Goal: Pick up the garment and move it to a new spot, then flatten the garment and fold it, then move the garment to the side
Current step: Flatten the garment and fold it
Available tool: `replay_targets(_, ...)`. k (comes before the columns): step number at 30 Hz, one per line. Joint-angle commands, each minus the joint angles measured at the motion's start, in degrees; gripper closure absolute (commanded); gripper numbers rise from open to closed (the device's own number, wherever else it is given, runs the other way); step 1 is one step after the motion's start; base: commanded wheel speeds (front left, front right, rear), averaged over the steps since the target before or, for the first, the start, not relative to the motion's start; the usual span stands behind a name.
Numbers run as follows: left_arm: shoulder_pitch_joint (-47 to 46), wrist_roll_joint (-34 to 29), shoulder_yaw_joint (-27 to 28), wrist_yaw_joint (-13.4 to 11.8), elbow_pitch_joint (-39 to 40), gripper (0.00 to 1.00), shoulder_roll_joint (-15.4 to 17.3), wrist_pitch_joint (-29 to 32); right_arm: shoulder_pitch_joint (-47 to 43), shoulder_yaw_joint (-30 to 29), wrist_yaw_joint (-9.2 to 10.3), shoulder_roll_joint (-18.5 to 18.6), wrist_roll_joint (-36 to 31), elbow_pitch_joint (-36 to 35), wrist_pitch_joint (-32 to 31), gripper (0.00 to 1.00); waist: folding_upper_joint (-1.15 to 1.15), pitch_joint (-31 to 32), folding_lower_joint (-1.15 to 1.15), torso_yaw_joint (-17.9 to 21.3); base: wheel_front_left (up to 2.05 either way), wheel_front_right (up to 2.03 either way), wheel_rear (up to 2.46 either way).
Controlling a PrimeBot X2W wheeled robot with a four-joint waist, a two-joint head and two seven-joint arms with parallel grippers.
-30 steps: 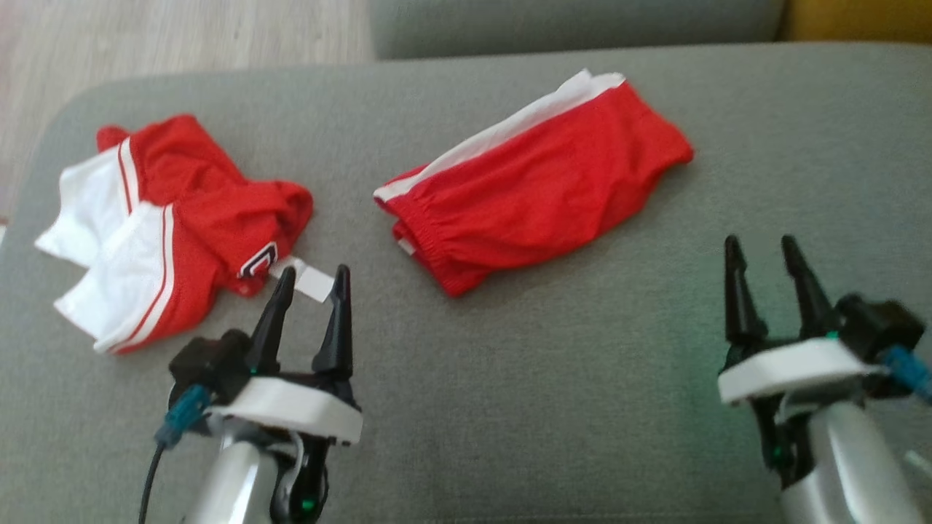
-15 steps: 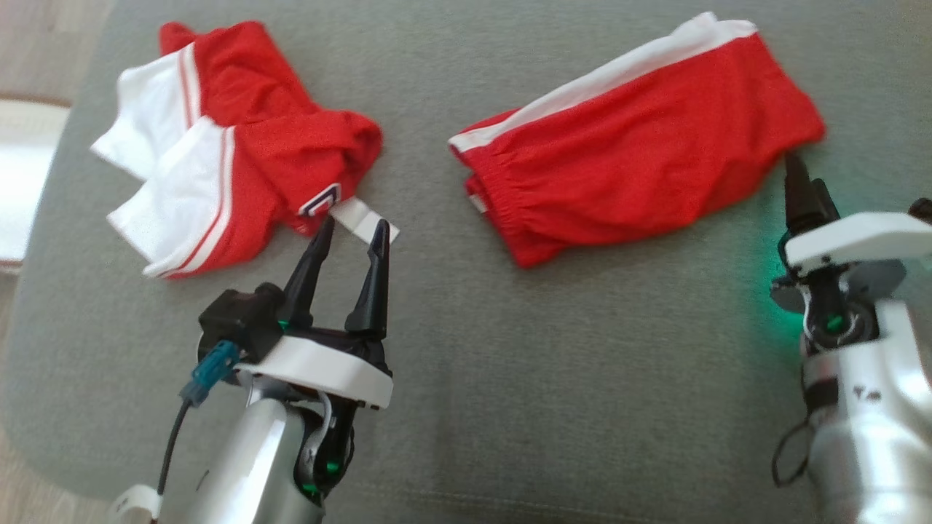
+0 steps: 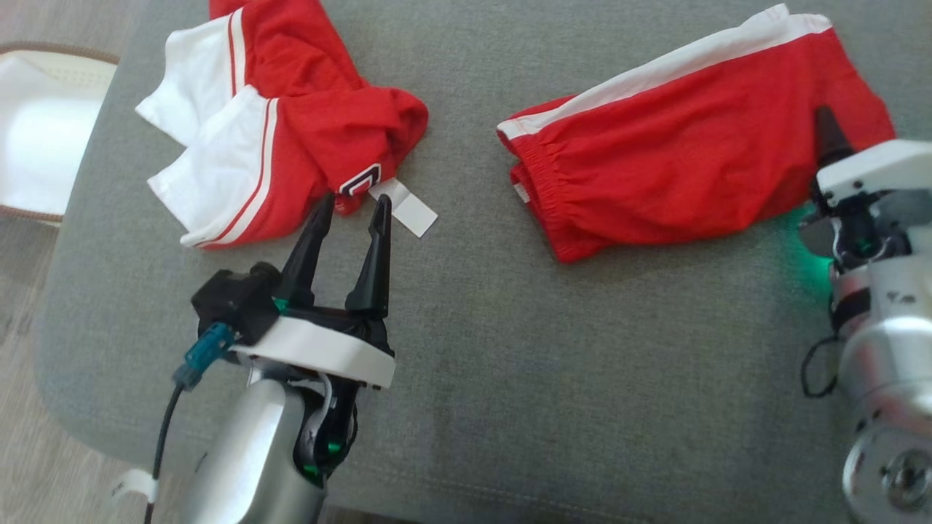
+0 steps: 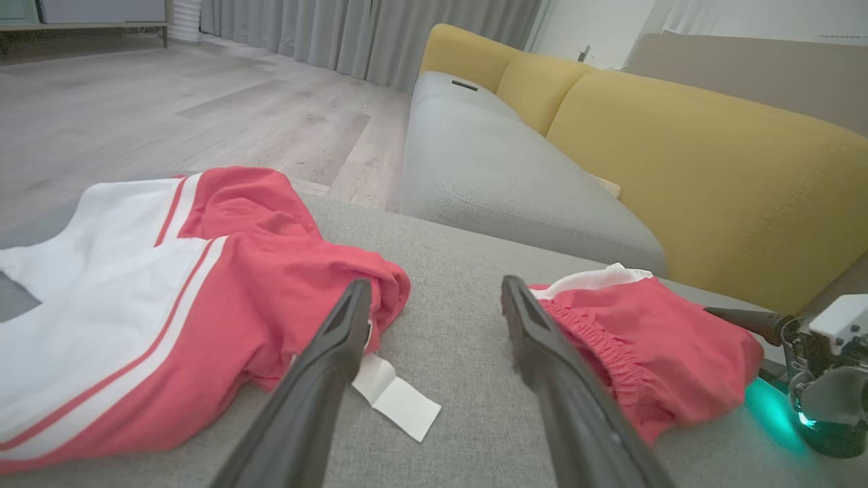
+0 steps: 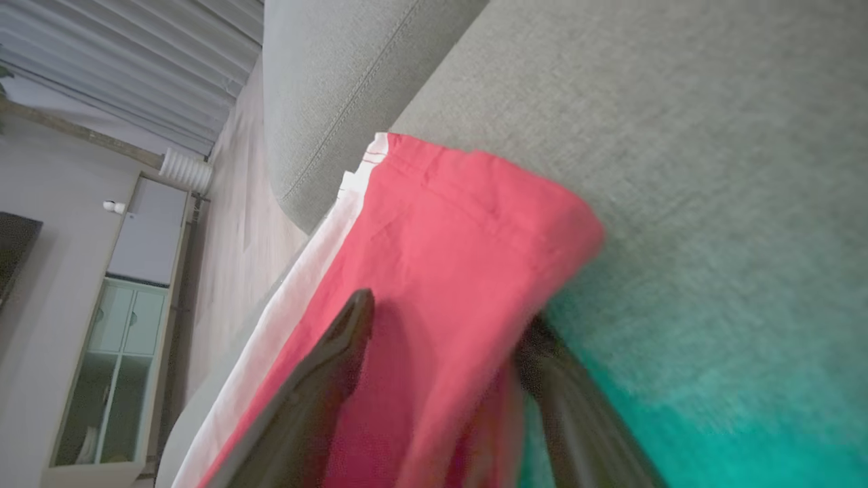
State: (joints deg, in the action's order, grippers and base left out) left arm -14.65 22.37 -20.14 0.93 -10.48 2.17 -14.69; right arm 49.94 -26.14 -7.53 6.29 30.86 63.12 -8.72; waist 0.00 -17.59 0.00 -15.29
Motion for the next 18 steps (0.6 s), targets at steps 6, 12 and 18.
replay_targets(6, -1.9, 1.8, 1.1, -0.9, 2.7, 0.0, 0.7, -0.3, 4.5, -2.6, 0.04, 0.9, -6.8, 8.1, 1.9, 0.0, 0.0, -1.1, 0.0, -0.4, 0.0, 0.0, 0.0)
replay_targets(12, -2.3, 2.9, 0.4, -1.1, 2.9, 0.0, 0.7, -0.3, 6.1, -5.5, 0.04, 1.8, -12.2, 10.3, 1.6, 0.0, 0.0, -1.7, 0.0, -0.8, 0.0, 0.0, 0.0)
replay_targets(18, -3.0, 3.6, -0.1, -1.2, 3.1, 0.0, 0.7, -0.3, 6.9, -9.0, 0.04, 2.3, -18.4, 10.8, -0.9, 0.0, 0.0, -2.3, 0.0, -1.8, 0.0, 0.0, 0.0)
